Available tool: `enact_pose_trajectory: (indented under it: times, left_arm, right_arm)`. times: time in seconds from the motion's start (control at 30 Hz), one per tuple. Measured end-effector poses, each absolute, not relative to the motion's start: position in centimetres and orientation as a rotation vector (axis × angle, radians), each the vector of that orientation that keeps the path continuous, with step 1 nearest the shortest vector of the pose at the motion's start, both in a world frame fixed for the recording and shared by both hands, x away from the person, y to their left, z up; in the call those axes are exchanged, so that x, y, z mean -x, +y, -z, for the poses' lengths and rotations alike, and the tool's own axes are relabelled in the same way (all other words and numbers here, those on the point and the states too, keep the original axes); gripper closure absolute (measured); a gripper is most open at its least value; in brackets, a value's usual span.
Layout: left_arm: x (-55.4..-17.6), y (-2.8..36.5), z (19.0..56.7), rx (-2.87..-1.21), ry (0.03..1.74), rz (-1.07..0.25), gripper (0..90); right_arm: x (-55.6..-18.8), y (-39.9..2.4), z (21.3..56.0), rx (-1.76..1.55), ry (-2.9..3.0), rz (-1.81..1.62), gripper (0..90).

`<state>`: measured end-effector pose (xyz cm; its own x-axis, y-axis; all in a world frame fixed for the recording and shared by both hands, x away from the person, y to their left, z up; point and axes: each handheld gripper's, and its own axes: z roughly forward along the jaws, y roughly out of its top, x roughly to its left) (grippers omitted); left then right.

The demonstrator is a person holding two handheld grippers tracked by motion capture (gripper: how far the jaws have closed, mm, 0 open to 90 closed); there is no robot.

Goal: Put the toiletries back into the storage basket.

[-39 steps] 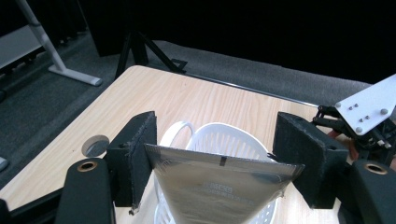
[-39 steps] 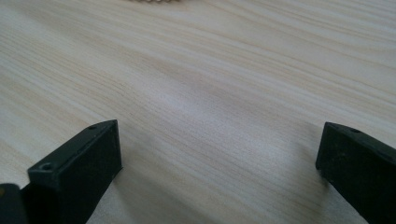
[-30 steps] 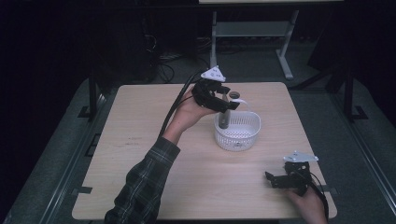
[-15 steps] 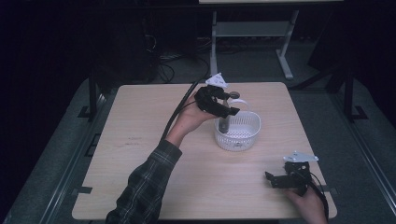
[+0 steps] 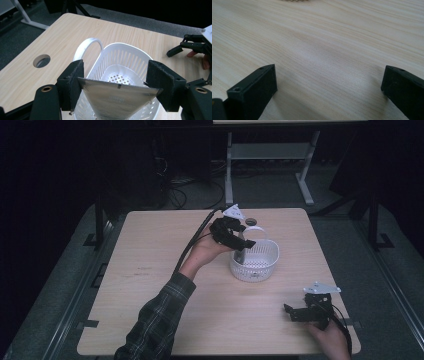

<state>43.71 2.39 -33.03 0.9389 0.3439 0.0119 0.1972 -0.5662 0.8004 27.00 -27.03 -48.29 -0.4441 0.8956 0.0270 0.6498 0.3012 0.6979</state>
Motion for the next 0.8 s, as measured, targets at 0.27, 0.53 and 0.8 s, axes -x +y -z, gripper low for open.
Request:
enact_pose_trajectory:
  times: [0.27, 0.53, 0.8]
  left_arm:
    - [-43.9, 2.3, 34.0, -2.205, 0.395, -0.197, 30.2]
    - [-44.0, 2.2, 34.9, -2.227, 0.409, -0.196, 30.2]
    - [-44.0, 2.1, 35.4, -2.241, 0.410, -0.192, 30.1]
  right_arm:
    - [-27.0, -27.0, 48.3, -1.390, 2.207, -0.919, 0.0]
    - [-27.0, -27.0, 48.3, -1.388, 2.208, -0.919, 0.0]
    - [-27.0, -27.0, 48.3, -1.388, 2.207, -0.918, 0.0]
